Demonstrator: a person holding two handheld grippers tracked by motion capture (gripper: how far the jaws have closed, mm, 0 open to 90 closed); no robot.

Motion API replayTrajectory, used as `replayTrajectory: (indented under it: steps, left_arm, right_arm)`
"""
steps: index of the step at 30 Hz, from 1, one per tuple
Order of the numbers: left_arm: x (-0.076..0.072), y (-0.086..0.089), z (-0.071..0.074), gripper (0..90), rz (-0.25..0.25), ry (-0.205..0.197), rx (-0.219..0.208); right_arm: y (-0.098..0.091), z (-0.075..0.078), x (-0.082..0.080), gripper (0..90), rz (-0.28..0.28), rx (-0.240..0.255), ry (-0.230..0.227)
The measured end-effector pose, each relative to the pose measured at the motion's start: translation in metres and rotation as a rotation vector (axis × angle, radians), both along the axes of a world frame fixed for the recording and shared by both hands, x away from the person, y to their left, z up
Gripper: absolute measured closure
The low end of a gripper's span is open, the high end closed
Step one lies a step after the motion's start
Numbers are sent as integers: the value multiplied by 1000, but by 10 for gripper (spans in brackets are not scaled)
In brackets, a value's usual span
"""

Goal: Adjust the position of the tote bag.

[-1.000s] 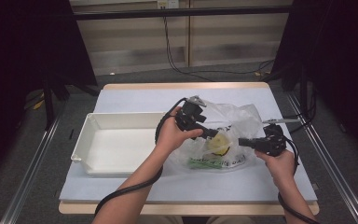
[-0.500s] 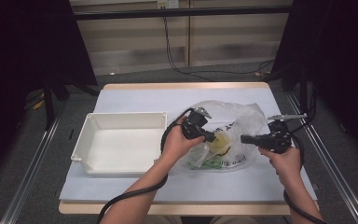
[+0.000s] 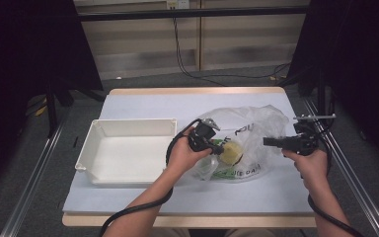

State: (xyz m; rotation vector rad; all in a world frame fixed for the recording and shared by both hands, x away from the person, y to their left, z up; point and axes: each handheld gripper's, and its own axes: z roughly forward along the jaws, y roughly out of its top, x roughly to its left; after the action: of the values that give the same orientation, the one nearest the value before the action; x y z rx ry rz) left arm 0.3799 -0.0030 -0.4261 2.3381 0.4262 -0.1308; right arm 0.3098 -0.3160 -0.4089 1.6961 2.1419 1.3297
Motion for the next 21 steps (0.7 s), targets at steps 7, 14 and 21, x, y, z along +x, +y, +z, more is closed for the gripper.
replayTrajectory:
  steps: [7, 14, 21]
  left_arm:
    - [-3, 2, 3, 900, 9, -16, 2]
    - [-4, 4, 7, 900, 18, -27, -4]
    - [-4, 0, 10, 681, 35, -40, -71]
  right_arm:
    - [-4, -5, -23, 246, -19, -117, -37]
    - [-7, -10, -35, 284, 13, -135, -43]
    - [-4, -1, -41, 890, 76, -43, -63]
